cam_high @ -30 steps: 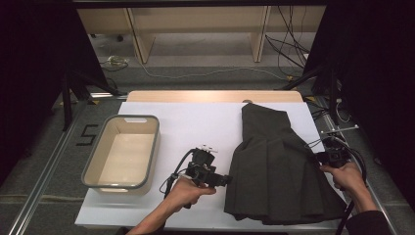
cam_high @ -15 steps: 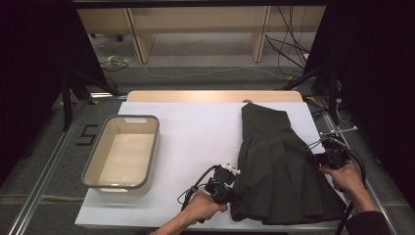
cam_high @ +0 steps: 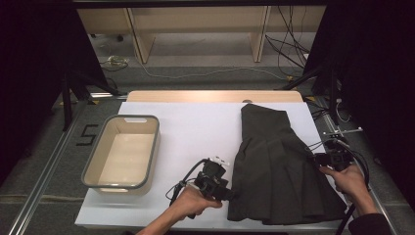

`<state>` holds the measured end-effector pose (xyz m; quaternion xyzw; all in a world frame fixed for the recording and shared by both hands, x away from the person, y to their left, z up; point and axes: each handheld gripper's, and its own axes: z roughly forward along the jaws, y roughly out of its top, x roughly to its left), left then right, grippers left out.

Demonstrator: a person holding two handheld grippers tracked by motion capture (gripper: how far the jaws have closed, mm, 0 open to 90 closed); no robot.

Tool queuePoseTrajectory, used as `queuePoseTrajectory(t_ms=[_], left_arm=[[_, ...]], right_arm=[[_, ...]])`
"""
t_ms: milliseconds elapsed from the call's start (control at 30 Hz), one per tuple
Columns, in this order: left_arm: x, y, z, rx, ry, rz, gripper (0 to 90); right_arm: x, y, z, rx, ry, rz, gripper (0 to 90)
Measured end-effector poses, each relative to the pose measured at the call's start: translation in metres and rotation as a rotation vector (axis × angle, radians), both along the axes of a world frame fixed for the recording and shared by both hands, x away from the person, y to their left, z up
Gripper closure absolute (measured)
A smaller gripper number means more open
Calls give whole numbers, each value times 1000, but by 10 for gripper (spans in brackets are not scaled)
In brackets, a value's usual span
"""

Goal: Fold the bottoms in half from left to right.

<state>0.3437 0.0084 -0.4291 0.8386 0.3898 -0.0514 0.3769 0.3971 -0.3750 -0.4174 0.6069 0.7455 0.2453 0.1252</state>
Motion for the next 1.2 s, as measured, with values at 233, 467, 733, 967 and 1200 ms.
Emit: queuePoseTrajectory(t_ms=[233, 467, 733, 967, 1200], left_arm=[[19, -5, -7, -24, 66, 82, 235], [24, -24, -10, -15, 60, 88, 190], [31, -35, -21, -16, 98, 110, 180], [33, -42, -33, 4, 104, 98, 196], [30, -51, -44, 20, 146, 61, 271]], right_arm=[[-21, 3, 3, 10, -20, -10, 463], [-25, 0, -6, 2, 5, 0, 356], [-23, 1, -18, -14, 62, 11, 309], [-23, -1, -24, -16, 87, 13, 304], [-22, 1, -29, -30, 114, 23, 288]])
